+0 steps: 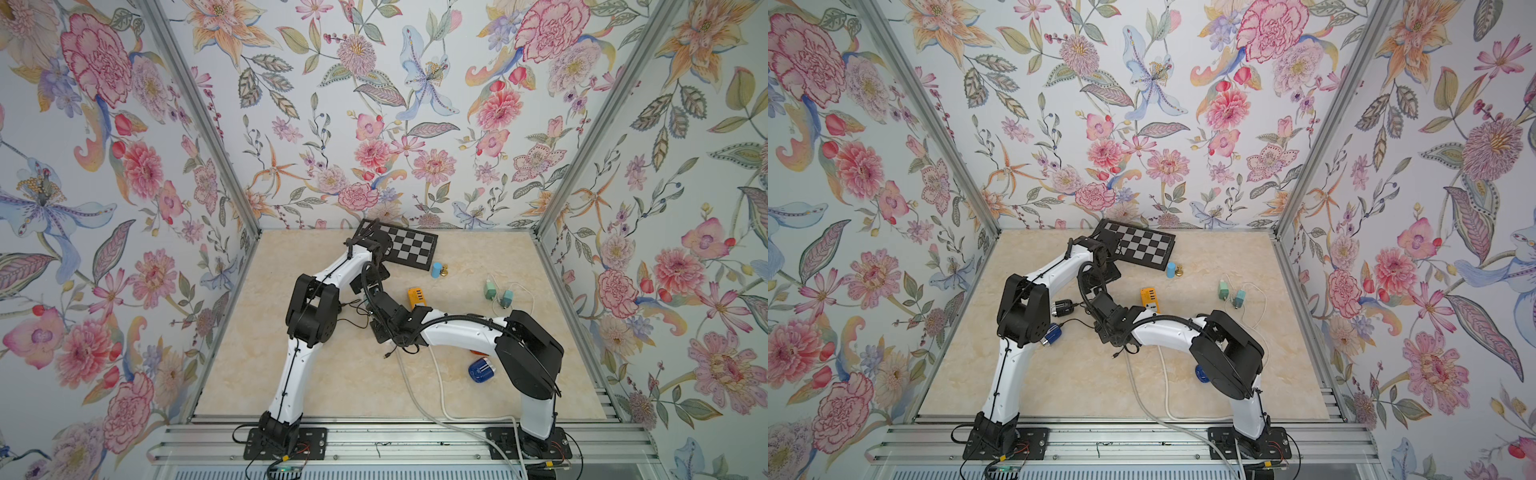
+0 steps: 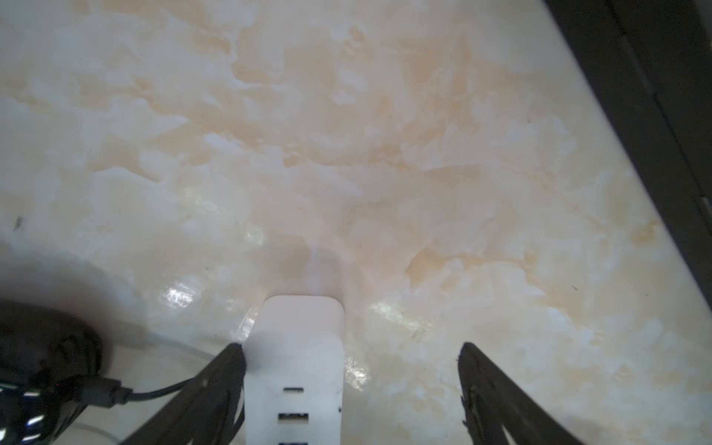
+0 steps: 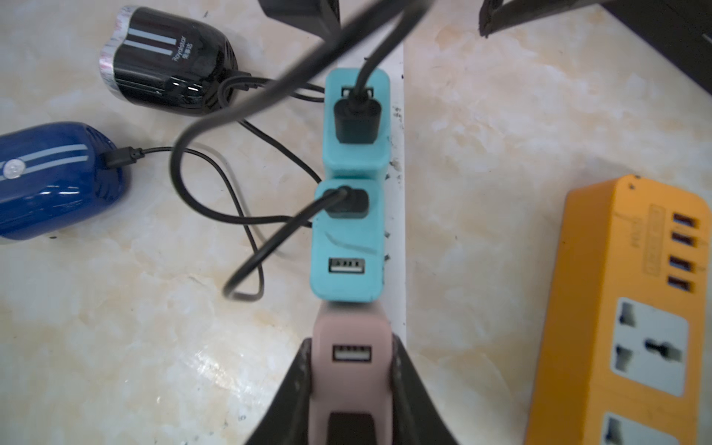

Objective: Unplug the electric shaver
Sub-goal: Remove the plug from the socket.

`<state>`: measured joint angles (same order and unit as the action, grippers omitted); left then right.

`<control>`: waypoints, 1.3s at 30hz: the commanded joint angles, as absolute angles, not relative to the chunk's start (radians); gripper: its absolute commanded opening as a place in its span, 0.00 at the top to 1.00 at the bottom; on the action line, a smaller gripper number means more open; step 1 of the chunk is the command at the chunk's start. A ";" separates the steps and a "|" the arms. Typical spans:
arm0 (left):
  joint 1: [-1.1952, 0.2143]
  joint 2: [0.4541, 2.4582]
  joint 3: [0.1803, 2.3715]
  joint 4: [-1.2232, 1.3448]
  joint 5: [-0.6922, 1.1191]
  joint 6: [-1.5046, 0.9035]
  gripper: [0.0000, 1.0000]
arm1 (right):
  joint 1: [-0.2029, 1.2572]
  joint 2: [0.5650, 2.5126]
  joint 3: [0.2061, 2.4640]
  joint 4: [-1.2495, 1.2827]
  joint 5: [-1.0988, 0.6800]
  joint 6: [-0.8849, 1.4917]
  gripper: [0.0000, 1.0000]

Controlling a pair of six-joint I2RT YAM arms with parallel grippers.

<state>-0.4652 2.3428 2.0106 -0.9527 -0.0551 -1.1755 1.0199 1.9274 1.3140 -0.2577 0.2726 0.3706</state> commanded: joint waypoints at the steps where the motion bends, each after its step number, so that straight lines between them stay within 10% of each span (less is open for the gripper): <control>1: -0.468 2.369 1.946 -0.940 -0.007 -1.174 0.13 | 1.035 1.916 1.315 -0.281 0.245 0.359 0.76; 11: -0.467 2.365 1.934 -0.960 -0.029 -1.172 0.19 | 1.035 1.920 1.318 -0.281 0.261 0.364 0.76; 28: -0.469 2.401 1.961 -0.953 -0.012 -1.172 0.63 | 1.043 1.905 1.344 -0.281 0.288 0.358 0.83; 39: -0.479 2.410 1.964 -0.968 -0.025 -1.170 0.65 | 1.083 1.895 1.389 -0.287 0.342 0.293 0.84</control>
<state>-0.4606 2.3573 1.9594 -0.9638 -0.0357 -1.1450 1.0317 1.9236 1.3270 -0.2943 0.3092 0.3626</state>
